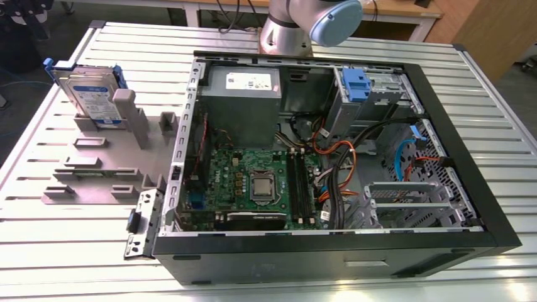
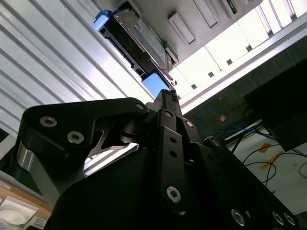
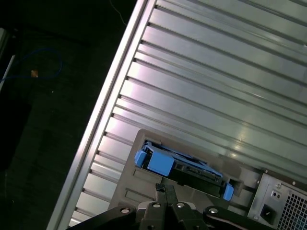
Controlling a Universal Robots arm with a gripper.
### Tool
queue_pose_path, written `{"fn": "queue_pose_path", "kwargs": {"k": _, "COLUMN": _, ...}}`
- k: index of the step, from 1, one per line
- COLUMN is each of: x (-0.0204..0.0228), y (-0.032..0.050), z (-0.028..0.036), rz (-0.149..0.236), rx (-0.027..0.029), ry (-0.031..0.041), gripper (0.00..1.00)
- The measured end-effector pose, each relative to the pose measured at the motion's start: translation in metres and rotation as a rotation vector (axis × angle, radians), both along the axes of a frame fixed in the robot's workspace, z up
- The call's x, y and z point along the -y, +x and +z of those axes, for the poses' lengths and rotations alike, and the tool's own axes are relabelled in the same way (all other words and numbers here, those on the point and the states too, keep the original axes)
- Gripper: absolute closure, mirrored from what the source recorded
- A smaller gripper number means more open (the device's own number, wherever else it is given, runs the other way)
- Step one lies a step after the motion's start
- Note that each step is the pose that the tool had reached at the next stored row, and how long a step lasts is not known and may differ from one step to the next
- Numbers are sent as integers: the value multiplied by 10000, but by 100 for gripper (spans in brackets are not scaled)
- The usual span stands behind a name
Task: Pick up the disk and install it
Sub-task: 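Pick up the disk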
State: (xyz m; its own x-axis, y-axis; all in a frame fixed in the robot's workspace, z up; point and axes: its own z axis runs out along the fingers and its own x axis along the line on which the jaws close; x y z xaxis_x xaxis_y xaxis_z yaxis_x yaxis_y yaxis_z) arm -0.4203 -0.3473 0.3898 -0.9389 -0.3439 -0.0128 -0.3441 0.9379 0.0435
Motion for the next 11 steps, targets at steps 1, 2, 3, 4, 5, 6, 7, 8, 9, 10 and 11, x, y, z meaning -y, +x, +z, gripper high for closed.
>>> {"fn": "queue_pose_path", "kwargs": {"k": 1, "x": 0, "y": 0, "z": 0, "rz": 17, "rx": 0, "ry": 0, "gripper": 89}}
{"fn": "queue_pose_path", "kwargs": {"k": 2, "x": 0, "y": 0, "z": 0, "rz": 33, "rx": 0, "ry": 0, "gripper": 89}}
{"fn": "queue_pose_path", "kwargs": {"k": 3, "x": 0, "y": 0, "z": 0, "rz": 51, "rx": 1, "ry": 0, "gripper": 89}}
{"fn": "queue_pose_path", "kwargs": {"k": 4, "x": 0, "y": 0, "z": 0, "rz": 69, "rx": 0, "ry": -1, "gripper": 89}}
{"fn": "queue_pose_path", "kwargs": {"k": 5, "x": 0, "y": 0, "z": 0, "rz": 85, "rx": 0, "ry": 0, "gripper": 89}}
{"fn": "queue_pose_path", "kwargs": {"k": 6, "x": 0, "y": 0, "z": 0, "rz": 103, "rx": 1, "ry": 0, "gripper": 89}}
{"fn": "queue_pose_path", "kwargs": {"k": 7, "x": 0, "y": 0, "z": 0, "rz": 120, "rx": 0, "ry": 0, "gripper": 89}}
{"fn": "queue_pose_path", "kwargs": {"k": 8, "x": 0, "y": 0, "z": 0, "rz": 138, "rx": 0, "ry": 0, "gripper": 89}}
{"fn": "queue_pose_path", "kwargs": {"k": 9, "x": 0, "y": 0, "z": 0, "rz": 157, "rx": 0, "ry": 0, "gripper": 89}}
{"fn": "queue_pose_path", "kwargs": {"k": 10, "x": 0, "y": 0, "z": 0, "rz": 174, "rx": 0, "ry": 0, "gripper": 89}}
{"fn": "queue_pose_path", "kwargs": {"k": 11, "x": 0, "y": 0, "z": 0, "rz": 192, "rx": 0, "ry": 0, "gripper": 89}}
